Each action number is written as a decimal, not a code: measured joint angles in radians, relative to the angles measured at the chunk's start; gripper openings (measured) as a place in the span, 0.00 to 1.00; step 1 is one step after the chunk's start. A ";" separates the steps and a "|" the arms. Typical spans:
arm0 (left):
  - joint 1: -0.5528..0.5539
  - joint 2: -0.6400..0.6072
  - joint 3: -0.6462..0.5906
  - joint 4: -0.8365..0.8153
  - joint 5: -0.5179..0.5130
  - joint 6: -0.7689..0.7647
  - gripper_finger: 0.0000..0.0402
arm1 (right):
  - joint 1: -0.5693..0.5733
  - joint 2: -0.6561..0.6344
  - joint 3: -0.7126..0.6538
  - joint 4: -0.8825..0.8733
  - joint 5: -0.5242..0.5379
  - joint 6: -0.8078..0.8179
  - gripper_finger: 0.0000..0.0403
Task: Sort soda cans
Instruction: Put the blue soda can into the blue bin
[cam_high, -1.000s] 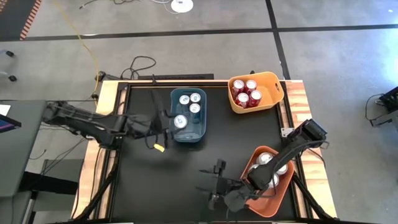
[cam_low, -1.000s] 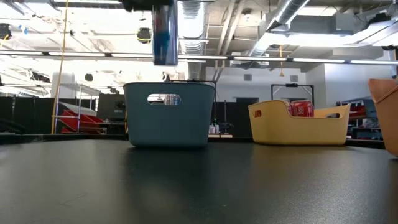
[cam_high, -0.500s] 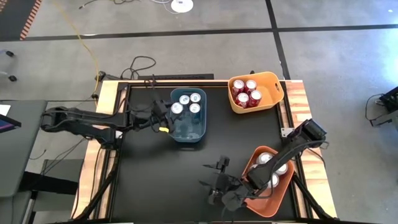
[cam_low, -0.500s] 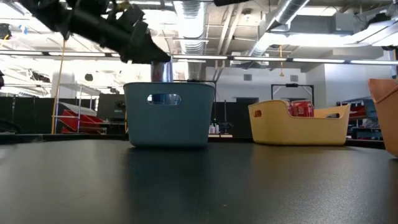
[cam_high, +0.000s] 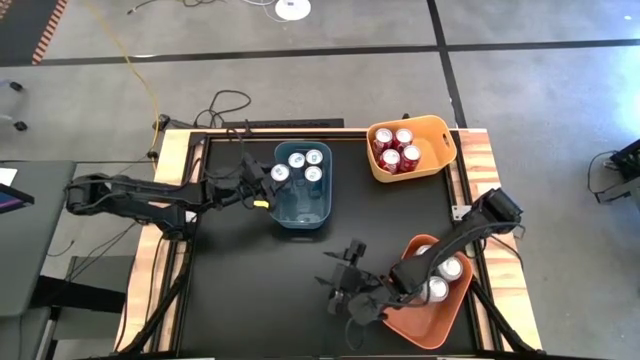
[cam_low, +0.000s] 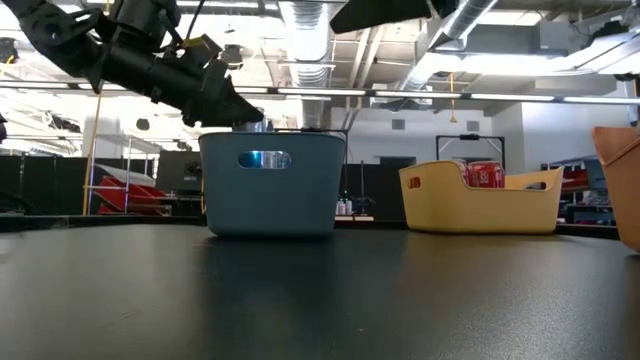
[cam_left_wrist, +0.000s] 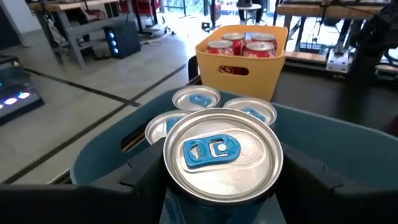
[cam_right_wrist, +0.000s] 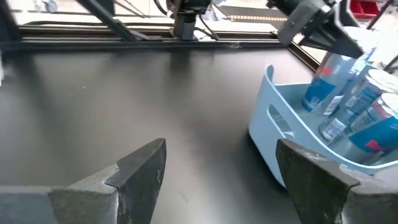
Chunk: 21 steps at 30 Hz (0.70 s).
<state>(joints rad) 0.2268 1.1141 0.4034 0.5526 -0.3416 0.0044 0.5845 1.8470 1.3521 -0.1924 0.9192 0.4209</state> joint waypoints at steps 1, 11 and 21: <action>0.000 0.003 0.000 -0.002 0.000 -0.002 0.58 | -0.006 -0.005 0.000 -0.001 0.000 0.005 0.79; -0.005 0.218 0.007 0.193 -0.021 -0.010 0.58 | -0.013 -0.172 0.001 -0.151 0.000 0.100 0.79; -0.004 0.351 0.011 0.316 -0.048 -0.029 0.75 | -0.004 -0.251 0.000 -0.444 -0.001 0.337 0.79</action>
<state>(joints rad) 0.2226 1.4649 0.4149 0.8686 -0.3894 -0.0242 0.5808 1.5959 1.3525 -0.6360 0.9186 0.7579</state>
